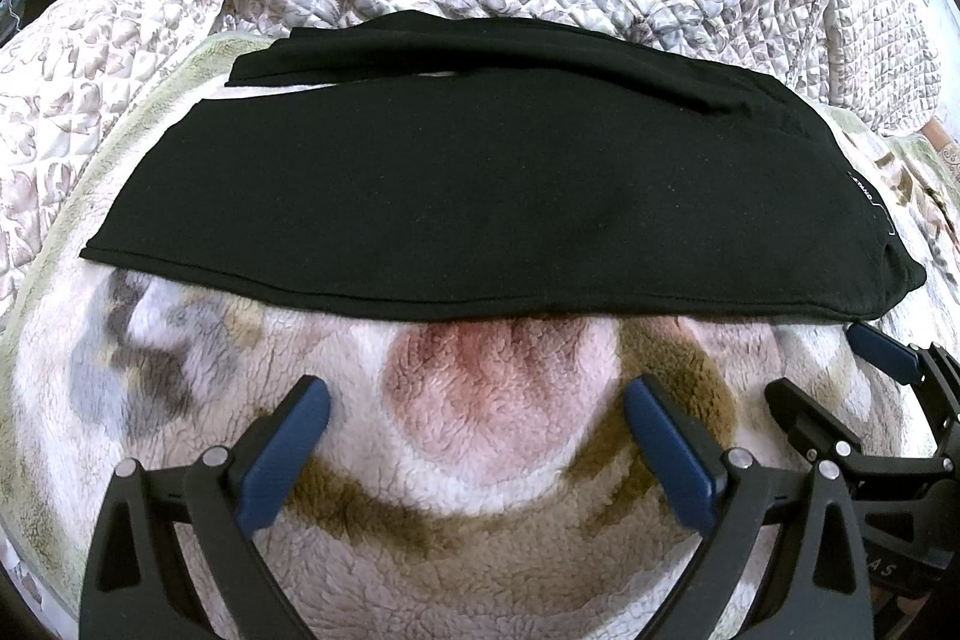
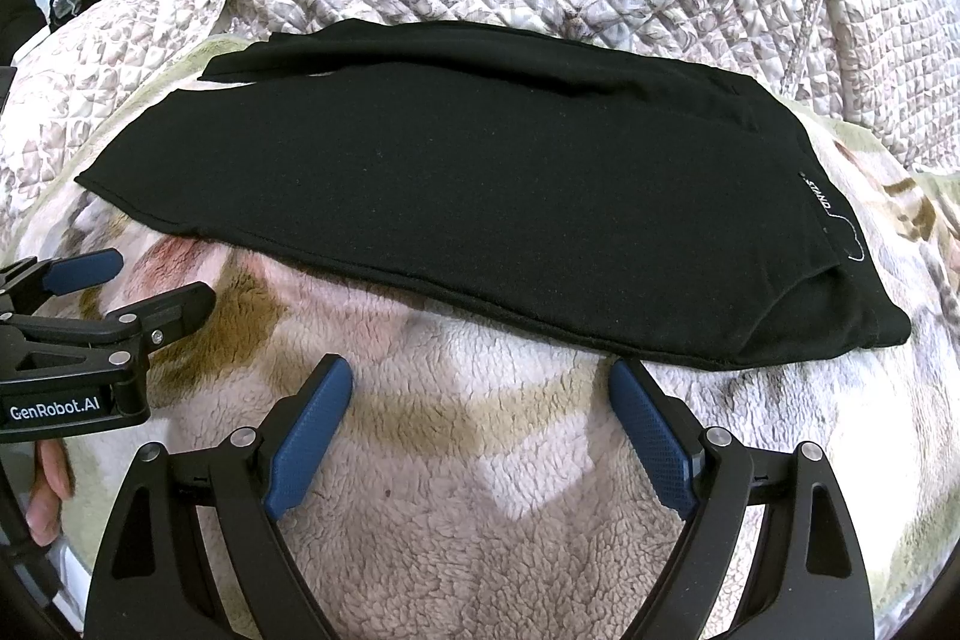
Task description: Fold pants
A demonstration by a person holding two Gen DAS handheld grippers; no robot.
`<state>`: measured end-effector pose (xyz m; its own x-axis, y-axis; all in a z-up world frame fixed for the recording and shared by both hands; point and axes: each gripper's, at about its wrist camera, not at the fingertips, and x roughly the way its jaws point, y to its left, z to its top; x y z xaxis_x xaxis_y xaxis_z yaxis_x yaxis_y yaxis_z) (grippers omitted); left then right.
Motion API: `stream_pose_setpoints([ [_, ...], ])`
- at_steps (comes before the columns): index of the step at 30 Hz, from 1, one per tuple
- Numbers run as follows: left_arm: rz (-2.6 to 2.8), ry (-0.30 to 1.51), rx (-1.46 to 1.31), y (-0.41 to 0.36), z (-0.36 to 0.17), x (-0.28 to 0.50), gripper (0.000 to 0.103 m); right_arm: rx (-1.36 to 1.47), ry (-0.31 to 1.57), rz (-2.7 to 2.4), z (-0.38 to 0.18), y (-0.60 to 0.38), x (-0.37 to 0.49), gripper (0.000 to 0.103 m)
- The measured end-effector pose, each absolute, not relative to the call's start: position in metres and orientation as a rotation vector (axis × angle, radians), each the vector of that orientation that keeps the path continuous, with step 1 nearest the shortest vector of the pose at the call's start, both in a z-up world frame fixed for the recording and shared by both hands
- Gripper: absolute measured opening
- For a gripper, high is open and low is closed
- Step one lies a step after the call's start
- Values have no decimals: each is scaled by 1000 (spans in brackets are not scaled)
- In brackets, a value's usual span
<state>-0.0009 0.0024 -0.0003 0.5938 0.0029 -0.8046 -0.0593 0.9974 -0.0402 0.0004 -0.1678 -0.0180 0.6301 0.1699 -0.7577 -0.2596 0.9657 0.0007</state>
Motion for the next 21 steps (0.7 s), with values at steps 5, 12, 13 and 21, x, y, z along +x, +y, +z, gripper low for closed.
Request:
stream_pose_setpoints([
  [5,37,935,-65,2,0,-1,101,-110,856,245,-17,-169,1,88],
  [12,37,937,-65,4,-1,-1,101,-112,855,246,-18,-168,1,88],
  [13,37,936,-65,5,-1,-1,101,-112,855,246,-18,-168,1,88],
  [21,37,937,-64,5,-1,-1,101,-111,855,246,-18,-168,1,88],
])
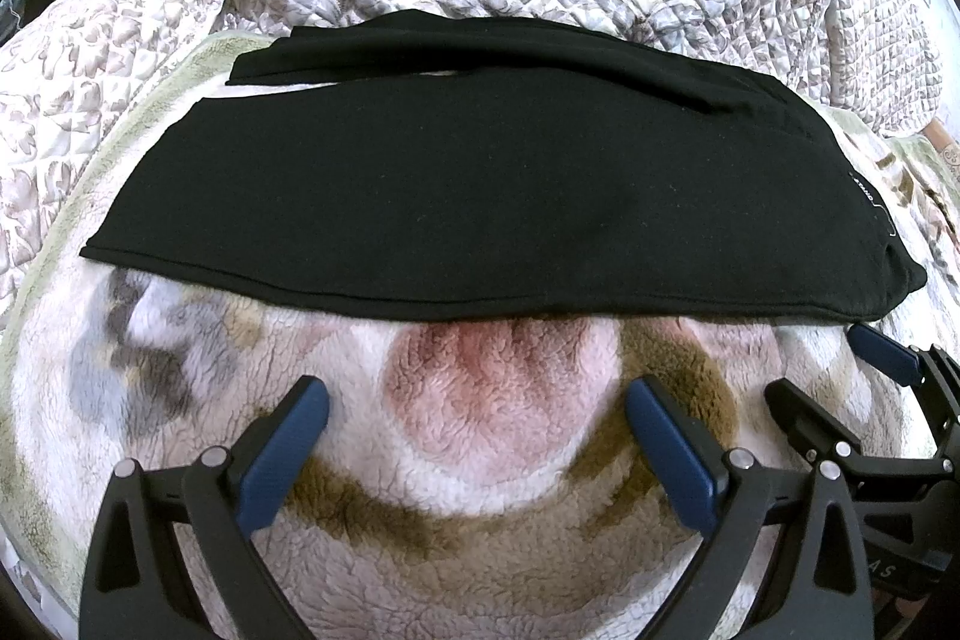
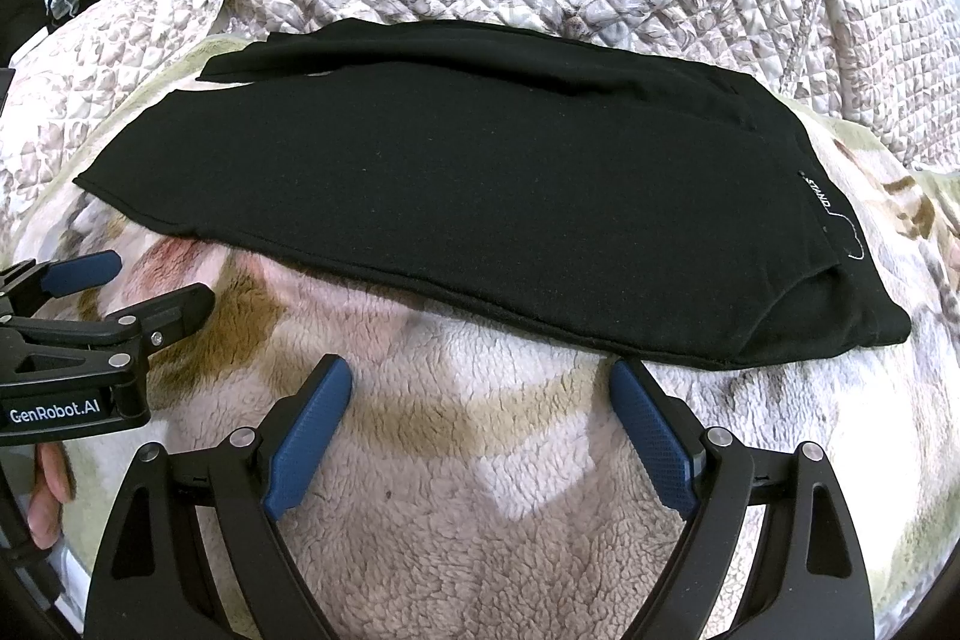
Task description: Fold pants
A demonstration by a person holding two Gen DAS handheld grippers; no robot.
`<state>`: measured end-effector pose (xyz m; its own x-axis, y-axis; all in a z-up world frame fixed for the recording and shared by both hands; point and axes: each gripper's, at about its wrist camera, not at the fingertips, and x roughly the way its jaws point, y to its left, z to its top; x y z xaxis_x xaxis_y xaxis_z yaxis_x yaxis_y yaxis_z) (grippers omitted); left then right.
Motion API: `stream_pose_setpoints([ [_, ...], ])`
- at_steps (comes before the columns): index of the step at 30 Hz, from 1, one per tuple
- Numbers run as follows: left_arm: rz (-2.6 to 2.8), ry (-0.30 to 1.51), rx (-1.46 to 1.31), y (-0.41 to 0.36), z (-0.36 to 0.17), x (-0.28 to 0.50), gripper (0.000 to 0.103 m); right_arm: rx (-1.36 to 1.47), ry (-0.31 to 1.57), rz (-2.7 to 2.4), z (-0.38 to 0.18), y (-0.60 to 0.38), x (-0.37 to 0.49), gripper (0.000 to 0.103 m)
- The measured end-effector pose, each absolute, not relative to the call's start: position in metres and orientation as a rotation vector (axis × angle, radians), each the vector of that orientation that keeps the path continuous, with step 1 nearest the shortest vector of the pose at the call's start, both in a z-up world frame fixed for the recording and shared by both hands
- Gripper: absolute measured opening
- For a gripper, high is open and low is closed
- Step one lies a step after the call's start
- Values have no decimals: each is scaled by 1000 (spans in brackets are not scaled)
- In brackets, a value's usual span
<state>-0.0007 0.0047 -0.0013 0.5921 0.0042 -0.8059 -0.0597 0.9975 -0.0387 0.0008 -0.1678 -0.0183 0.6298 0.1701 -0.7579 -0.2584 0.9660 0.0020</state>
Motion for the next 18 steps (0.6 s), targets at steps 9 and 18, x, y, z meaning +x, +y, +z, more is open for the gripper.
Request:
stream_pose_setpoints([
  [9,36,937,-65,5,-1,0,101,-111,855,245,-18,-168,1,88],
  [18,37,937,-65,5,-1,0,101,-108,856,244,-19,-169,2,88],
])
